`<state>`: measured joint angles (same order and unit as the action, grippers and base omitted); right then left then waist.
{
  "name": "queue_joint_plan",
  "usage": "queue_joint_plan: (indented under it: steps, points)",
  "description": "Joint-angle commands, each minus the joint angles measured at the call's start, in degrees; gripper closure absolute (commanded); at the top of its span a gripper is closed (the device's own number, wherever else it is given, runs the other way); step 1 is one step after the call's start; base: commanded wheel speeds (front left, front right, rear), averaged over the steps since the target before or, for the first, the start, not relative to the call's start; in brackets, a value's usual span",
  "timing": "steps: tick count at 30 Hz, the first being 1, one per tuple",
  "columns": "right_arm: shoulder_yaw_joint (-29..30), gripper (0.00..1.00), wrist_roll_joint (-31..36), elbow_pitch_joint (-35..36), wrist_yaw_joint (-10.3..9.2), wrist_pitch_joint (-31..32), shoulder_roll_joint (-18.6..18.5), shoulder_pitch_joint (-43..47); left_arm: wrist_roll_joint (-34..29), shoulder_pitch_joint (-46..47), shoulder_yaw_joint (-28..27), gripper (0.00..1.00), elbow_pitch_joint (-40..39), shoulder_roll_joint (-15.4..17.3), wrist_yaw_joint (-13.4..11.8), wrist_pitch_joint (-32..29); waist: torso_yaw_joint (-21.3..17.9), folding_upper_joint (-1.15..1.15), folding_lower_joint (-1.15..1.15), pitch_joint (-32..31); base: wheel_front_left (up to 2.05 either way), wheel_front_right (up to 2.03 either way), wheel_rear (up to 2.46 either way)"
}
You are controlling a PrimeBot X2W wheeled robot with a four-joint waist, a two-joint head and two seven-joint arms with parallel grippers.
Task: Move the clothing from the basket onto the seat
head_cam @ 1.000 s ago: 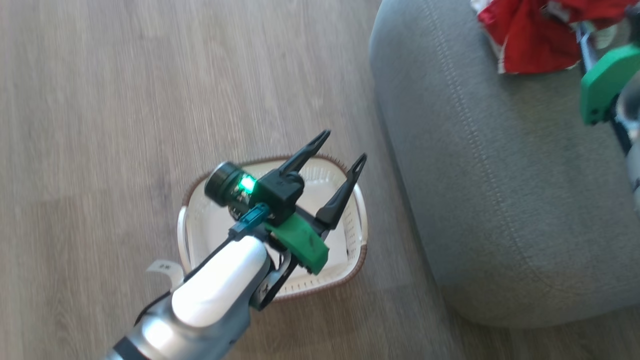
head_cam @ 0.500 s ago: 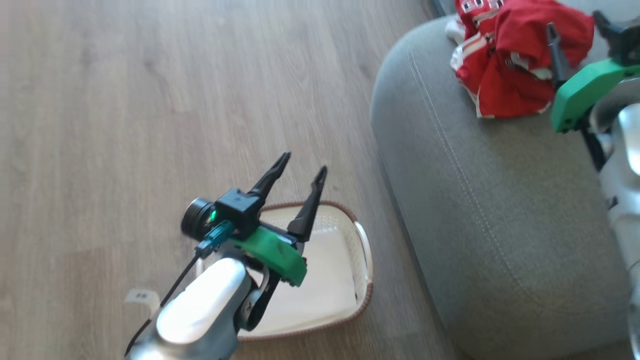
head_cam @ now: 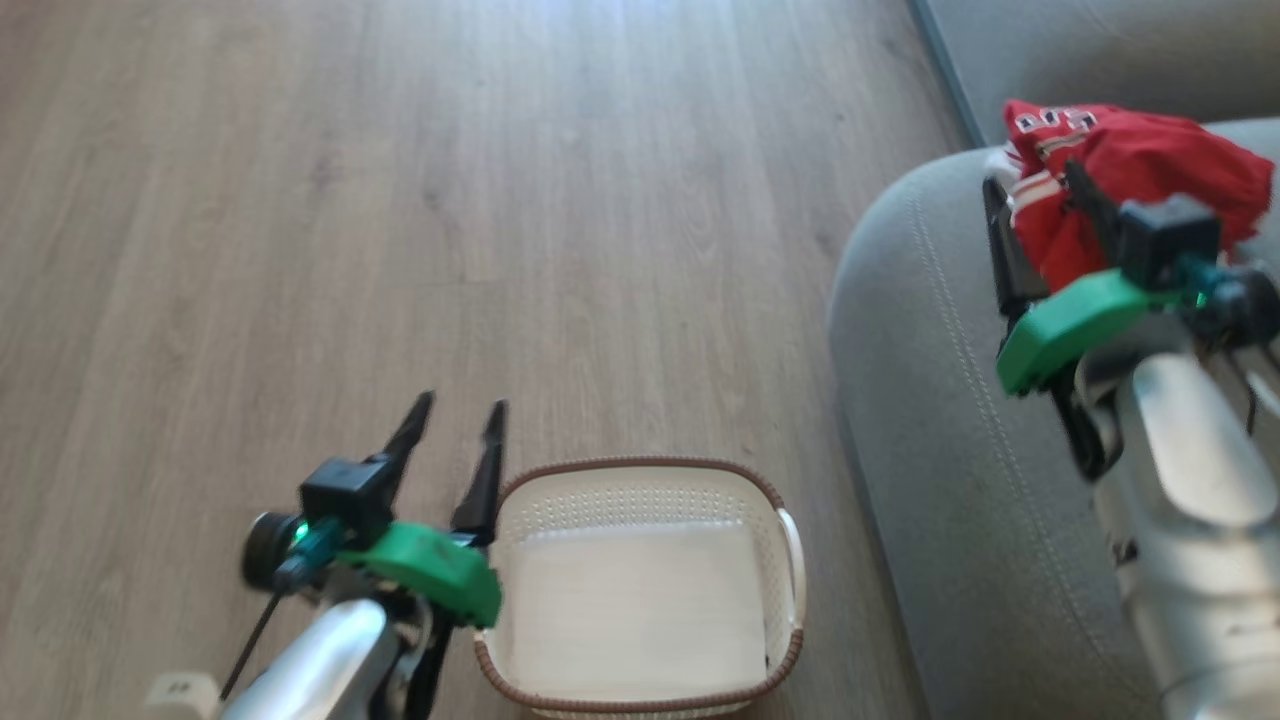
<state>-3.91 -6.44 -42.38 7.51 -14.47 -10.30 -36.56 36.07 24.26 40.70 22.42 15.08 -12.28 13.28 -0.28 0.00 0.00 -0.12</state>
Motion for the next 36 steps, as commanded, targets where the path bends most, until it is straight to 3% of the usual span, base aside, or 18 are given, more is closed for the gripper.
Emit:
queue_joint_plan:
  steps: [1, 11, 19, 28, 36]
  points:
    - [0.0, 0.0, 0.5, 3.7, -0.02, -0.5, 1.4, 0.8, 0.4, 0.8, -3.1, 0.0, -2.2, 2.5, -1.0, 0.8, 1.3, 0.0, 0.0, -0.8, 0.0, 0.0, 0.0]
    - [3.6, 0.0, 6.2, 15.7, -0.02, 0.2, 7.0, 13.0, 2.0, -6.2, -7.2, 0.0, -6.1, 6.7, -4.8, 1.2, 2.5, 0.0, 0.0, -1.2, 0.0, 0.0, 0.0]
    - [3.5, 0.0, 1.6, 26.1, -0.02, 0.9, 7.4, 23.2, 2.3, -13.9, -11.3, 0.0, -10.7, 8.5, -8.4, 1.6, 2.9, 0.0, 0.0, -1.7, 0.0, 0.0, 0.0]
    - [1.3, 0.0, -3.1, 31.7, -0.02, 1.4, 7.4, 31.9, 0.5, -22.6, -15.5, 0.0, -17.8, 8.8, -11.9, 1.7, 3.1, 0.0, 0.0, -2.6, 0.0, 0.0, 0.0]
    - [0.6, 0.0, -4.4, 32.8, -0.02, 1.4, 7.4, 36.7, -0.4, -26.3, -18.0, 0.0, -20.7, 7.8, -11.2, 1.7, 3.9, 0.0, 0.0, -3.4, 0.0, 0.0, 0.0]
